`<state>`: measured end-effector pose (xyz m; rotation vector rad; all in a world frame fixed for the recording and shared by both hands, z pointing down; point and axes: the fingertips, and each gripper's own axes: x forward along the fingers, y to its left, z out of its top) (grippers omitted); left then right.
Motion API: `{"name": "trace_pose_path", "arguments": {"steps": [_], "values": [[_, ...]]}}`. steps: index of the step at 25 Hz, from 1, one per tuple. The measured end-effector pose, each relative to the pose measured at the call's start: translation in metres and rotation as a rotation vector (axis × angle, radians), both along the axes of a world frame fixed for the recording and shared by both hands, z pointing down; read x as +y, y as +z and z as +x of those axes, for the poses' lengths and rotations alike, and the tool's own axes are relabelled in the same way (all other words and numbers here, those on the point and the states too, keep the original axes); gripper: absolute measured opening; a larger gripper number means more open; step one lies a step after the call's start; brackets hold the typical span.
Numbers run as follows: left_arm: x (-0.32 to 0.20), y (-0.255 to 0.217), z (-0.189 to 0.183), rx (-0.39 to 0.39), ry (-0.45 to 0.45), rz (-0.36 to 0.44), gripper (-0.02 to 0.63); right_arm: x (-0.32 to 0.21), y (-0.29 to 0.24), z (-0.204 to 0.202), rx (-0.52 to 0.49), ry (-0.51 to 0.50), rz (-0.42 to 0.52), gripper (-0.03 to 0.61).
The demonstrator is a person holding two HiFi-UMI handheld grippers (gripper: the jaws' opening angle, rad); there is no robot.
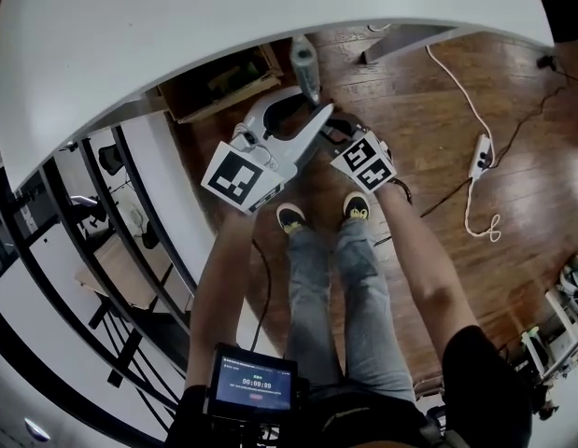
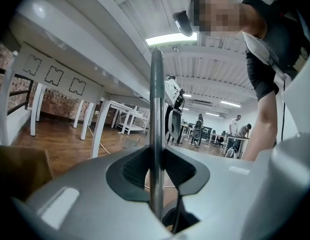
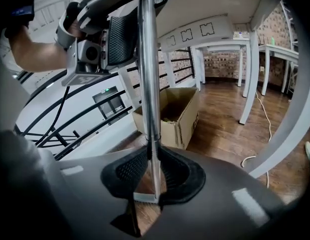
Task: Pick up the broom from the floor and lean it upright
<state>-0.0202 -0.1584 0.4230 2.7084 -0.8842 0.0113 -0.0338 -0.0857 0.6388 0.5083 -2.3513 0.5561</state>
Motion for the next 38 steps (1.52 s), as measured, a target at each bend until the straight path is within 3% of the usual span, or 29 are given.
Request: {"name": "trace_pose_path", "arguments": {"steps": [9,16,26,38], "values": [[-0.004,0.006,-0.007,0.005,-0.035,0.006,0.101,-0.001,0.006,-0.008,-0.023,0.026,-0.01,0.083],[-0.003,0.012,-0.019,-0.009,-0.065,0.006,0.177,-0.002,0.013,-0.012,-0.021,0.038,-0.026,0.087],[0.005,0.022,-0.027,-0.021,-0.069,-0.012,0.218,-0.007,0.006,-0.014,-0.029,-0.01,0.014,0.152],[0.032,0.012,-0.051,-0.062,-0.11,-0.034,0.23,-0.013,-0.027,-0.009,-0.085,-0.008,0.074,0.152]]}}
